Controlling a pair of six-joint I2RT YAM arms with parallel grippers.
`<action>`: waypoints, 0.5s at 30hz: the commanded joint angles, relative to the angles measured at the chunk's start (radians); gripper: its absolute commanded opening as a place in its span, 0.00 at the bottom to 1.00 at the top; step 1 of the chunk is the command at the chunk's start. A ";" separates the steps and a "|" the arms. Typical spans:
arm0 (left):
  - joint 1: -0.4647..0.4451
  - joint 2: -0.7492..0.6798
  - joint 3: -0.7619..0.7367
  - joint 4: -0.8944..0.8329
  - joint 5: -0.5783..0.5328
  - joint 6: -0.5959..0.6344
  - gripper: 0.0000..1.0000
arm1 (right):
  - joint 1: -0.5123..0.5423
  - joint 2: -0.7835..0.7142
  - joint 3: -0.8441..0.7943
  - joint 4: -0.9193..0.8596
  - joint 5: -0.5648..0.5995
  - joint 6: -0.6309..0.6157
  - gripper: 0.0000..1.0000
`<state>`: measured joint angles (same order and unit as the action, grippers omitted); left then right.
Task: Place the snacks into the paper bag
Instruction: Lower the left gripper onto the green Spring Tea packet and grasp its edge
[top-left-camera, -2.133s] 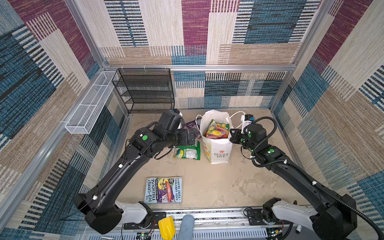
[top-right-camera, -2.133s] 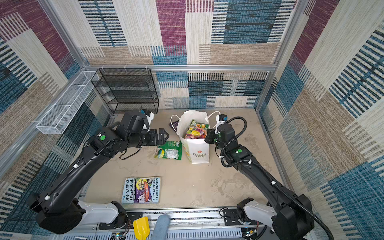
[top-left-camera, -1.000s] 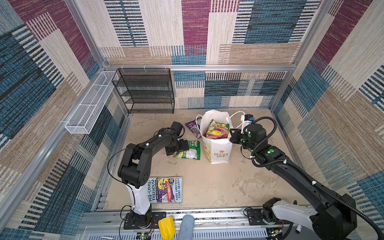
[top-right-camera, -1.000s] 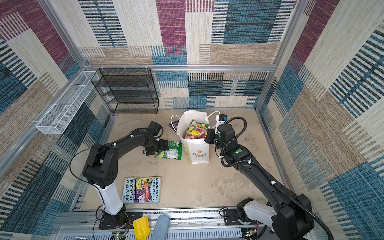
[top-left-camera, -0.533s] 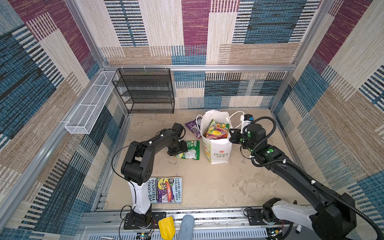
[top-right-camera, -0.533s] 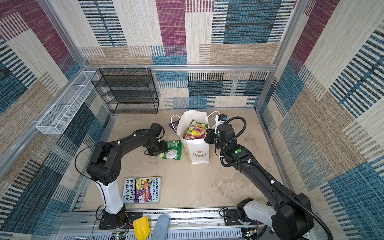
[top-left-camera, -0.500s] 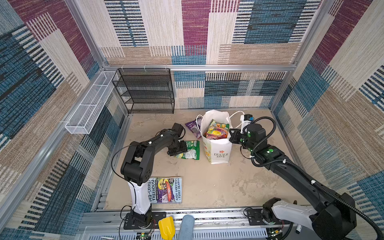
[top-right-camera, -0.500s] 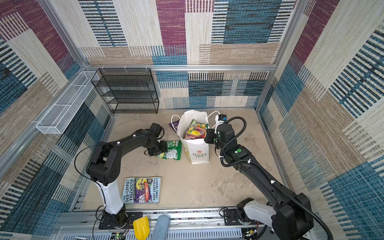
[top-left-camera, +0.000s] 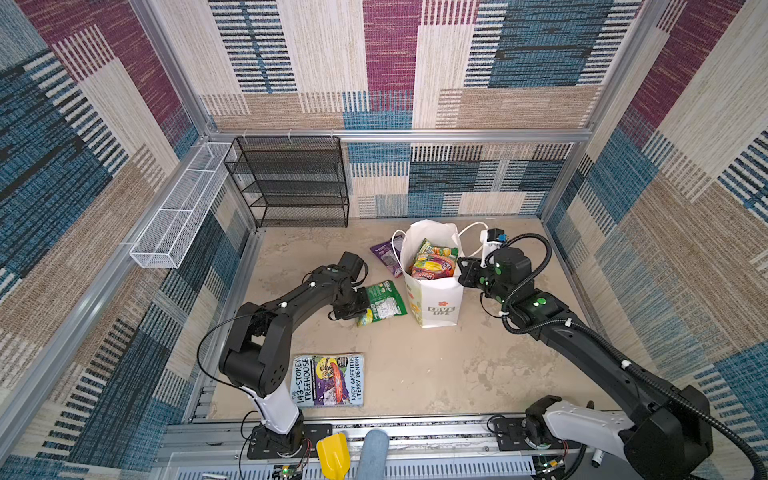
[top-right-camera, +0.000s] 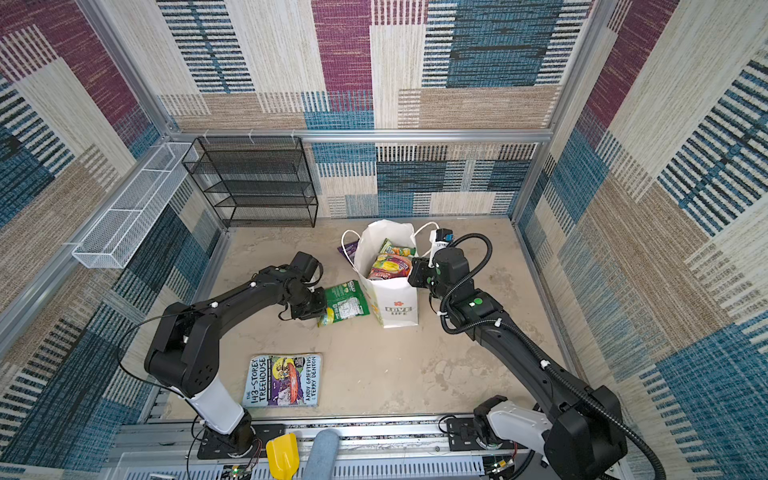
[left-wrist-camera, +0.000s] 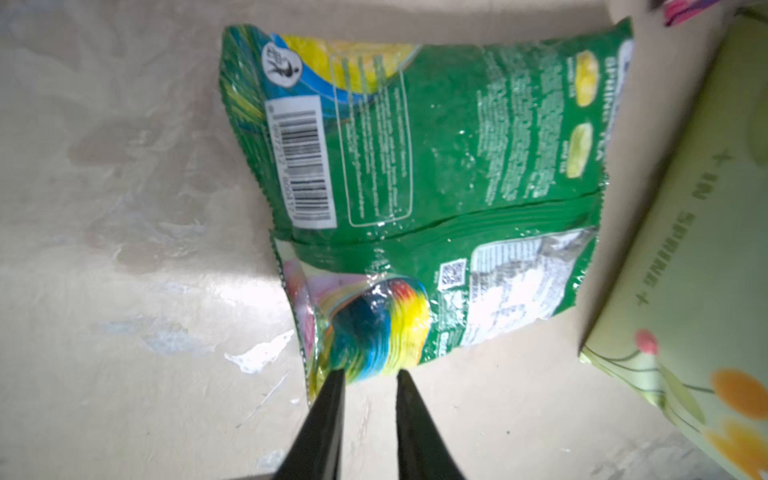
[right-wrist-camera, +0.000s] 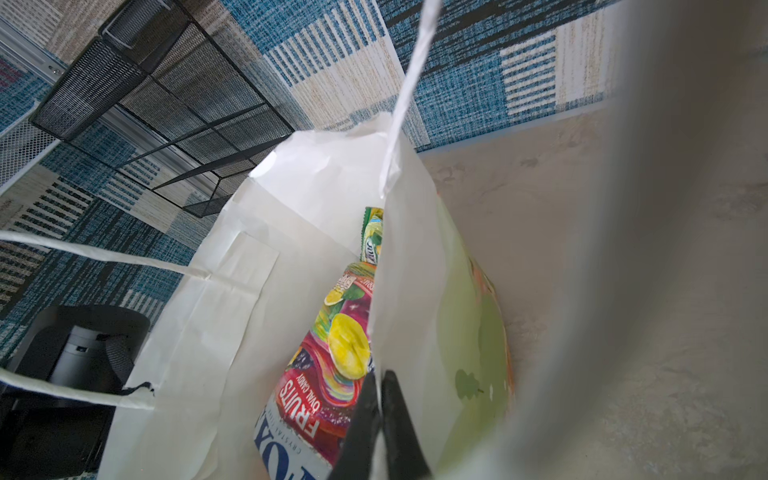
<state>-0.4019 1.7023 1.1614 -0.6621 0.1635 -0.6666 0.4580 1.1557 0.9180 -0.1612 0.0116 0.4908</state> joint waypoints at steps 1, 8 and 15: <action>-0.001 -0.034 -0.010 -0.013 0.031 -0.056 0.19 | 0.001 -0.006 -0.005 0.003 -0.020 -0.009 0.07; -0.002 -0.024 0.032 -0.077 -0.064 -0.045 0.66 | 0.001 -0.008 -0.005 0.002 -0.022 -0.008 0.07; -0.003 0.068 0.095 -0.108 -0.109 -0.027 0.74 | 0.001 -0.009 -0.005 0.000 -0.021 -0.010 0.07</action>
<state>-0.4061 1.7470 1.2369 -0.7406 0.0807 -0.6865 0.4580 1.1503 0.9161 -0.1619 0.0086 0.4889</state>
